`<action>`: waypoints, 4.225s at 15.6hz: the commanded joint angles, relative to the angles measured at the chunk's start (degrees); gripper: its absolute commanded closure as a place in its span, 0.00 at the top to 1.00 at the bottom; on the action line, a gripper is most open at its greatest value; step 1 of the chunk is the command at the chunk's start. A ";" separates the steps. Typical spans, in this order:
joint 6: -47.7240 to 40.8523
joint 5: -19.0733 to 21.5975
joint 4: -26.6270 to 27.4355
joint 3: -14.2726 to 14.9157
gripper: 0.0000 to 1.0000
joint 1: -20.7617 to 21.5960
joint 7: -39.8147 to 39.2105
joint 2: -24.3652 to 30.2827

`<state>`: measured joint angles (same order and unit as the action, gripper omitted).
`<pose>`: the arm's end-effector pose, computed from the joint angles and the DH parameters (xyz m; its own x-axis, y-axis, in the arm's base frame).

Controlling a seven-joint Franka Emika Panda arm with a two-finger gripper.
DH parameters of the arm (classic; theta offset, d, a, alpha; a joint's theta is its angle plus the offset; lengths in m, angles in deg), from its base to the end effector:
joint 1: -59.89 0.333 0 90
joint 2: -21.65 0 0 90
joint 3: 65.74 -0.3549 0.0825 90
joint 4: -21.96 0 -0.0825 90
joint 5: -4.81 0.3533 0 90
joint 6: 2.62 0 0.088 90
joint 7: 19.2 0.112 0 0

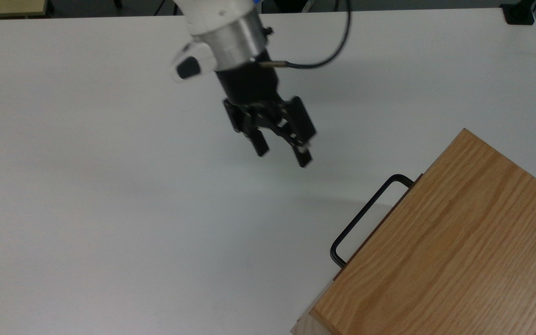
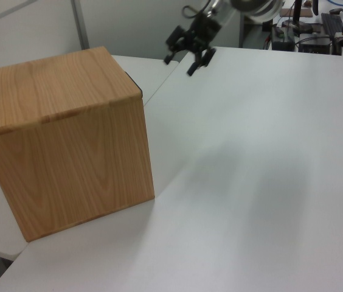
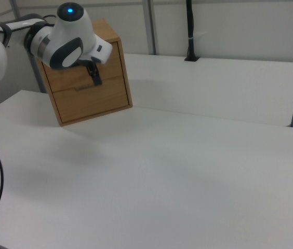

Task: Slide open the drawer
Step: 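Move the open gripper down toward the black wire drawer handle, then close the gripper around the black wire handle, then pull the handle away from the wooden box, sliding the drawer out, then release the handle and lift the gripper away from the drawer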

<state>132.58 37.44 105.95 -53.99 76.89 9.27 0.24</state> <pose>0.6932 0.1002 0.5717 0.7407 -0.6541 0.1535 -0.4543 -0.6559 -0.6029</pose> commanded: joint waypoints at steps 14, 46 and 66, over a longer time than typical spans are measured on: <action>10.52 2.62 -16.93 1.09 0.99 6.56 12.58 -14.80; -14.69 8.77 10.39 1.26 0.00 -5.04 -7.71 13.14; -39.22 -31.92 10.05 1.79 1.00 -8.82 -24.32 21.06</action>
<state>96.89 10.35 115.67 -52.35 67.74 -10.69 19.35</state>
